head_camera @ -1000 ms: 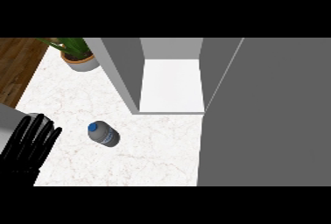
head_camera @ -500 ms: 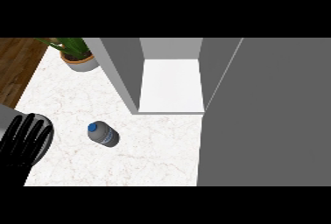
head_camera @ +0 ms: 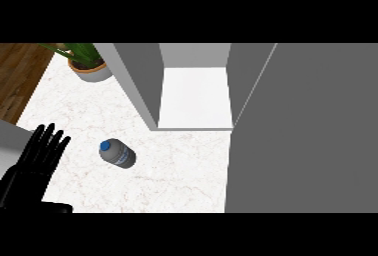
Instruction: Pick up the bottled water, place it into the cabinet and close the cabinet
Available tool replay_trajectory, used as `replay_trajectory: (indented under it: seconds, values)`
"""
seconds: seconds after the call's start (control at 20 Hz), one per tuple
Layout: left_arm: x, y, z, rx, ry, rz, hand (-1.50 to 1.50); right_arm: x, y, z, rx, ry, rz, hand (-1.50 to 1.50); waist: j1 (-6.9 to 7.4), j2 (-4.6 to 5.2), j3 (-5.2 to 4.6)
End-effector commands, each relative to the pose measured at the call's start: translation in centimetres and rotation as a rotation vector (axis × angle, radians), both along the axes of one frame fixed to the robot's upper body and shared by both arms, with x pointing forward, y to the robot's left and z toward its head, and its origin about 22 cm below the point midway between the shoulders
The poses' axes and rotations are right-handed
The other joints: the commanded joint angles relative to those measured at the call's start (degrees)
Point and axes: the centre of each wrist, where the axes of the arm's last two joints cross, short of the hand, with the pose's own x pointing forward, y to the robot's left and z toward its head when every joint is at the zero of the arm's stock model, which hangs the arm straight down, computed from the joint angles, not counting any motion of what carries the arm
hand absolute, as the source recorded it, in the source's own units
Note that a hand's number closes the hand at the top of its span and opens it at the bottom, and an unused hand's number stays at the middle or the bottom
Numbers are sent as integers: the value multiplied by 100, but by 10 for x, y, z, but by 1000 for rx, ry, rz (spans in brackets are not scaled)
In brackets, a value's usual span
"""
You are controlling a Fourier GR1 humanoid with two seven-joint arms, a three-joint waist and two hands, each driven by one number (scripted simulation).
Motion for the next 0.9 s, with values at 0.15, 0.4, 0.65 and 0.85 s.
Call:
replay_trajectory:
  seconds: [0.15,0.4,0.65,0.85]
  values:
    - [28,16,-28,15,35,1,-150,-13,-17,-6,0,-7,-7,-150,-27,-1,0]
    - [39,10,-69,-8,99,-5,-150,-13,11,-9,27,-21,2,-150,-40,6,-3]
    - [59,3,-89,-57,152,-8,-150,-8,0,-3,10,-13,-5,-150,-31,9,-3]
    - [50,13,-108,-92,174,4,-150,-24,-11,-2,4,3,8,-150,-41,4,-3]
